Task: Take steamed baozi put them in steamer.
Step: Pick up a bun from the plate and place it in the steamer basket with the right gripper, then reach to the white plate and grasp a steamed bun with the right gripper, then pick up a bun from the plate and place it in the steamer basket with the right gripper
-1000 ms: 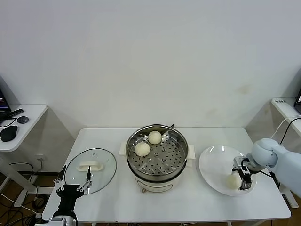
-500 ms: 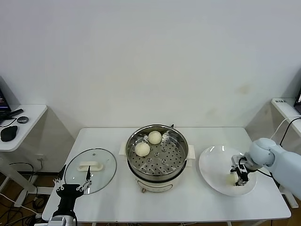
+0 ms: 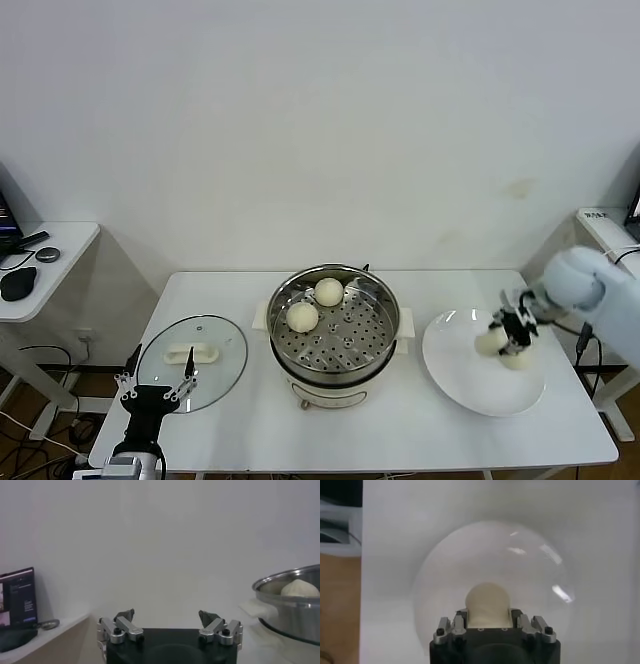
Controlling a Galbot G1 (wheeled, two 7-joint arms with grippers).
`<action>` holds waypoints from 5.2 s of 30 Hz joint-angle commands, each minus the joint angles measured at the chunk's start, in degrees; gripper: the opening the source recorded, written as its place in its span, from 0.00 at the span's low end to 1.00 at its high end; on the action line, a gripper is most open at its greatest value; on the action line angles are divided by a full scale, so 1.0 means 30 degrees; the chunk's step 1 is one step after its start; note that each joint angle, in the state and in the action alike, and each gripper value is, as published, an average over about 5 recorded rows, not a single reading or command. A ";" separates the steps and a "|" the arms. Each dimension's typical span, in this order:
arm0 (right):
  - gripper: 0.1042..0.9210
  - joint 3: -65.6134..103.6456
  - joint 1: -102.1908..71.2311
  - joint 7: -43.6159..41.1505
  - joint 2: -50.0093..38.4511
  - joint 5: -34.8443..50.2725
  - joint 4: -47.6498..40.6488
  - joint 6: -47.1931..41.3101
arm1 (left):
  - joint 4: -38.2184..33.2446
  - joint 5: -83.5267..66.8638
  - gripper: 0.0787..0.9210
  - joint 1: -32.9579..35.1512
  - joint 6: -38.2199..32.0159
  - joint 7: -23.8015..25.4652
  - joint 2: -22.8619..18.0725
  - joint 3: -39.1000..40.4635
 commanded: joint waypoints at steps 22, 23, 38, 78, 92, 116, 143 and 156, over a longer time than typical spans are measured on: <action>0.53 -1.0572 0.8770 0.1972 1.2583 0.1816 0.0261 1.1264 | -0.0175 -0.0264 0.88 0.0063 0.0024 0.0007 -0.0030 -0.0826; 0.53 -1.0604 0.8554 0.2034 1.2638 0.1422 0.0205 1.1588 | -0.0159 -0.0270 0.88 0.0067 0.0020 0.0004 -0.0043 -0.0862; 0.54 -1.0482 0.7080 0.2247 1.2255 -0.1179 -0.0190 1.3760 | -0.0064 -0.0286 0.88 0.0129 -0.0040 -0.0010 -0.0170 -0.0984; 0.88 -0.0510 -0.0313 0.1628 -0.3531 -0.0052 0.1566 -0.0313 | 0.0266 -0.0158 0.88 -0.0569 0.0048 0.0100 0.0456 0.0162; 0.88 0.7517 -0.7650 -0.0346 -0.0769 -0.5363 -0.4470 0.4221 | 0.0676 -0.0061 0.88 -0.0633 0.0109 0.0136 0.0410 0.0074; 0.88 0.7625 -0.7305 0.1619 0.4086 -0.8008 -0.8345 0.4103 | 0.0802 -0.0061 0.88 -0.0488 0.0025 0.0128 0.0357 -0.0263; 0.49 0.1636 -0.1052 0.1556 0.0929 -0.2030 -0.3539 0.0749 | 0.0717 -0.0065 0.88 -0.0514 0.0025 0.0144 0.0374 -0.0215; 0.51 -1.1222 1.4272 0.4600 0.5236 0.9771 0.2839 -0.5174 | 0.0897 -0.0028 0.88 -0.0920 0.0177 0.0255 0.0447 0.0372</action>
